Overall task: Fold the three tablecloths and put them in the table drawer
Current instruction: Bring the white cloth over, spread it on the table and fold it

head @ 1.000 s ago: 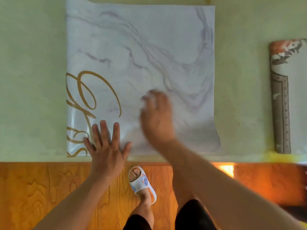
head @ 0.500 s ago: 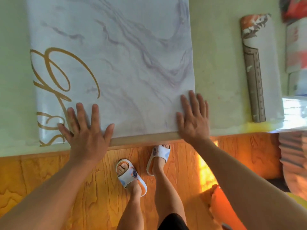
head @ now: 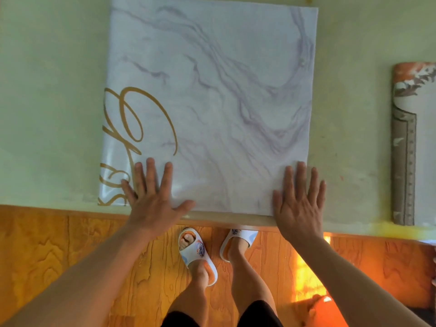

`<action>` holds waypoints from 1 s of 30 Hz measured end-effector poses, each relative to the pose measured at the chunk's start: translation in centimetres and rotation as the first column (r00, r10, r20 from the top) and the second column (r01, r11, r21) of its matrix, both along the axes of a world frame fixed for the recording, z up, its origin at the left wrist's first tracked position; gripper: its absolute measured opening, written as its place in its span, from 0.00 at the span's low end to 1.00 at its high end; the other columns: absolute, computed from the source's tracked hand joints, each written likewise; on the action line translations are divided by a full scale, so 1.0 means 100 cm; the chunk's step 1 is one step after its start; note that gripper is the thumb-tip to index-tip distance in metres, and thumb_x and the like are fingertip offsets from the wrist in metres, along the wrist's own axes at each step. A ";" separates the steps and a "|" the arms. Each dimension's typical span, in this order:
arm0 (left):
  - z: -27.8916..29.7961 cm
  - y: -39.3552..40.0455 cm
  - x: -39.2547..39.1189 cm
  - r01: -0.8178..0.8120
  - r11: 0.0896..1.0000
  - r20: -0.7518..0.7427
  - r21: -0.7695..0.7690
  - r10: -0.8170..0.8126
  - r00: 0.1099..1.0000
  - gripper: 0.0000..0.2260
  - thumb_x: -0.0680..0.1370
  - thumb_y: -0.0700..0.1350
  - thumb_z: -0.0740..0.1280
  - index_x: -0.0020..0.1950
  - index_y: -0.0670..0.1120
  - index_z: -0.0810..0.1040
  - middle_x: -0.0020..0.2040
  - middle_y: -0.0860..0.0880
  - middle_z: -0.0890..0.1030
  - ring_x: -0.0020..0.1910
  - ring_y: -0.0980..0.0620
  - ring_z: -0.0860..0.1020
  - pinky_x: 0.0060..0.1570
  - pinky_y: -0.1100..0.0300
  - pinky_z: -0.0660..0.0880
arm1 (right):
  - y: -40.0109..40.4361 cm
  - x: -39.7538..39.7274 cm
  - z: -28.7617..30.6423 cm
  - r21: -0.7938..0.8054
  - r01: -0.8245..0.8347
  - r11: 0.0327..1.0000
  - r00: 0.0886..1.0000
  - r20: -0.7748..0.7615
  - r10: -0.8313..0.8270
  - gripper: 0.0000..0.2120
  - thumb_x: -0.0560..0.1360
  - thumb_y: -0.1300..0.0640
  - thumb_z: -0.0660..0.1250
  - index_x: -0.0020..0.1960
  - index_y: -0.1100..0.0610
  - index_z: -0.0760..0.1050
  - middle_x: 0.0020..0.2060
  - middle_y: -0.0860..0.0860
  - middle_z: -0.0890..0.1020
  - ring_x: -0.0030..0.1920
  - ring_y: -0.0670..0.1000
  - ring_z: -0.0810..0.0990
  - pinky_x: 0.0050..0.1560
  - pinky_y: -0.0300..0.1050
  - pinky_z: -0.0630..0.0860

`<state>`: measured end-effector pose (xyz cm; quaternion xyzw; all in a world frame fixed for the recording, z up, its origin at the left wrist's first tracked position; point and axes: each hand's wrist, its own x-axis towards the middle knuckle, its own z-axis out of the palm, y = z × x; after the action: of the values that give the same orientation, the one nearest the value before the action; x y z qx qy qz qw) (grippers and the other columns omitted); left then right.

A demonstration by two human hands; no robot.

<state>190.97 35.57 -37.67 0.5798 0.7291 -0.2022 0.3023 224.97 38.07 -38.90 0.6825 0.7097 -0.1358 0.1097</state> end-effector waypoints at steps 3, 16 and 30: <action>-0.003 0.003 0.000 -0.026 1.000 -0.004 0.017 0.026 1.000 0.48 0.70 0.82 0.45 0.75 0.58 0.22 0.75 0.45 0.19 0.73 0.41 0.20 0.72 0.30 0.31 | 0.015 -0.047 0.020 0.073 0.032 0.997 0.999 -0.034 -0.029 0.33 0.81 0.47 0.53 0.81 0.63 0.54 0.81 0.61 0.47 0.80 0.63 0.40 0.78 0.64 0.44; -0.014 -0.015 -0.009 0.010 0.975 0.038 0.222 -0.019 0.999 0.44 0.74 0.76 0.48 0.83 0.56 0.40 0.82 0.44 0.35 0.80 0.39 0.33 0.74 0.29 0.38 | 0.011 -0.065 -0.007 0.107 -0.278 0.955 0.956 -0.062 0.285 0.31 0.82 0.40 0.52 0.81 0.52 0.58 0.81 0.55 0.55 0.81 0.60 0.50 0.77 0.64 0.52; -0.013 0.003 -0.142 0.495 0.795 -0.047 0.350 -0.513 0.857 0.28 0.84 0.60 0.49 0.84 0.54 0.52 0.83 0.39 0.50 0.83 0.41 0.46 0.80 0.41 0.47 | 0.015 -0.048 0.003 0.180 -0.184 0.966 0.968 -0.140 0.210 0.29 0.77 0.48 0.60 0.74 0.61 0.69 0.75 0.61 0.66 0.76 0.66 0.61 0.76 0.63 0.57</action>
<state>176.77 35.85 -38.97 0.8020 0.5644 -0.1277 0.1477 220.17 39.54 -38.56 0.6022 0.7894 -0.1186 0.0090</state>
